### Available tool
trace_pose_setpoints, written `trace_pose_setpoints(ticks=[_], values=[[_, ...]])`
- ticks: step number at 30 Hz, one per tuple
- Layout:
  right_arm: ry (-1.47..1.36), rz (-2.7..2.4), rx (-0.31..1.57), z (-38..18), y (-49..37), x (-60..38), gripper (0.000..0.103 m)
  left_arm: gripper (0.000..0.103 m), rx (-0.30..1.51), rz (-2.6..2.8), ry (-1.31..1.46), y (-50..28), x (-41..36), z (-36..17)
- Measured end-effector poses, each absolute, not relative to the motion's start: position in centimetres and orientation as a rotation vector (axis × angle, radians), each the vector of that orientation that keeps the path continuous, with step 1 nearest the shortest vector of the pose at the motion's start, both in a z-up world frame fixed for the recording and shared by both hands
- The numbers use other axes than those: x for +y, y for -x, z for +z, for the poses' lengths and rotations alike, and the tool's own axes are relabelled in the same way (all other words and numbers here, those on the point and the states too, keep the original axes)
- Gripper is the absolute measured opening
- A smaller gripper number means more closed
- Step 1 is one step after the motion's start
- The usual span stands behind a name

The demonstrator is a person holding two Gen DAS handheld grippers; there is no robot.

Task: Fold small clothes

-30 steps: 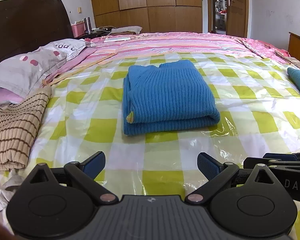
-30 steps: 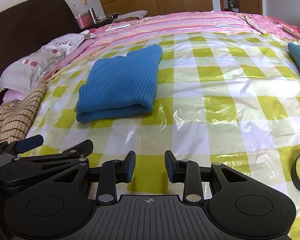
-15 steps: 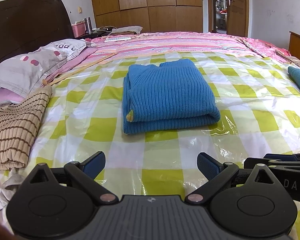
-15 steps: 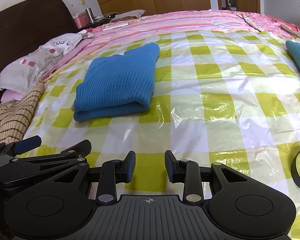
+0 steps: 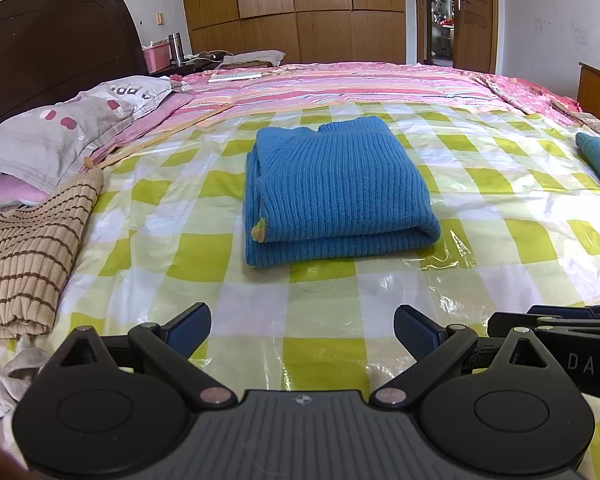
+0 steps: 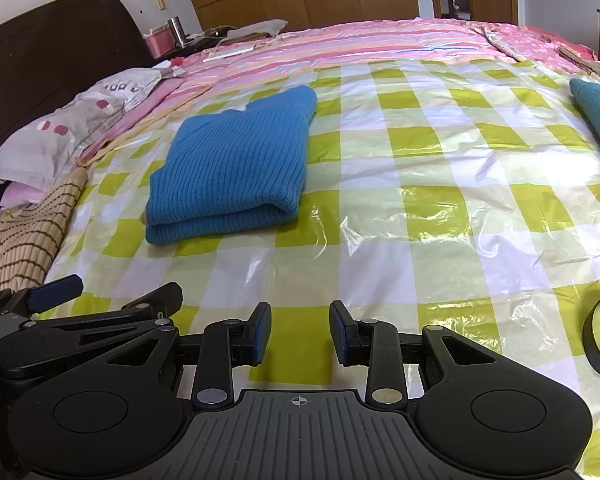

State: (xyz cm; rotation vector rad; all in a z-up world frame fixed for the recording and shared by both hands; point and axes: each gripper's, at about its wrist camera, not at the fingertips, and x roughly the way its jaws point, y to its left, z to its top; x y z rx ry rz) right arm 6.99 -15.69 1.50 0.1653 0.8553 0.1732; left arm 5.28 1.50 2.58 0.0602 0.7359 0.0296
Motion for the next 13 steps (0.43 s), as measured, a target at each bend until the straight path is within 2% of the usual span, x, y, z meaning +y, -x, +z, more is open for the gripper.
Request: trace_pose_setpoints(ticks=[13], values=[[-0.183,0.159,0.843,1.98,-7.02,-15.83,0.032,0.103,0.762,0.015,-0.068,-5.53,1.04,2.19]])
